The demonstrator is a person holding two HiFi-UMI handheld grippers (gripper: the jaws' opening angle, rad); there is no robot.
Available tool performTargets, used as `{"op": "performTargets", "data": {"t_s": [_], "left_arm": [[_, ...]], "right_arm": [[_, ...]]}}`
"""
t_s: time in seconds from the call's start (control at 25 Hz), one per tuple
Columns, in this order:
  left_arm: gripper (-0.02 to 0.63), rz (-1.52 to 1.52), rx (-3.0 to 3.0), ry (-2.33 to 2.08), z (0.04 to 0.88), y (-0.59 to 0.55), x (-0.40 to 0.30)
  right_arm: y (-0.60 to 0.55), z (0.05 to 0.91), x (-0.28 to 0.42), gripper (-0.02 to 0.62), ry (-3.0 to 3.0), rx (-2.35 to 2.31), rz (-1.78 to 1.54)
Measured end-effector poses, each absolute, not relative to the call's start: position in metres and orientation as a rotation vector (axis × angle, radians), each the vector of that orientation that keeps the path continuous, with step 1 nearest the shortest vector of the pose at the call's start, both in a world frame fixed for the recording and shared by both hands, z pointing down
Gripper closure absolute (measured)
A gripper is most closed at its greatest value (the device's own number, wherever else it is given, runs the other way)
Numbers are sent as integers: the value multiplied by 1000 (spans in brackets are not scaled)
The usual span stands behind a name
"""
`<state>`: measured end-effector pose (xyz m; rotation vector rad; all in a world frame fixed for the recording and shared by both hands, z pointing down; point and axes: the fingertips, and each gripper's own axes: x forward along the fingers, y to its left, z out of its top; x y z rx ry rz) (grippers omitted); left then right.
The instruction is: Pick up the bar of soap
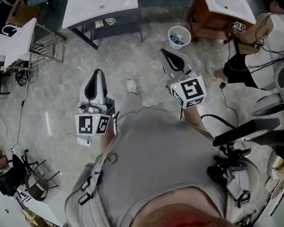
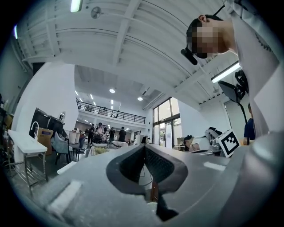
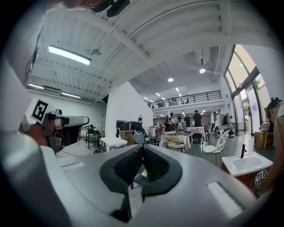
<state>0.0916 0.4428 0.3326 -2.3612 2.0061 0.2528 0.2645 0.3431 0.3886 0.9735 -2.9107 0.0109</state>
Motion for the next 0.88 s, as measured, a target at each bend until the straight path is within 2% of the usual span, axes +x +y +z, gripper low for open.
{"op": "performTargets", "data": {"t_s": [0.88], "left_arm": [[607,354,-2491,1866,350,267,-20]], "right_arm": [[210,381,175,595,-2742,1120,-22]]}}
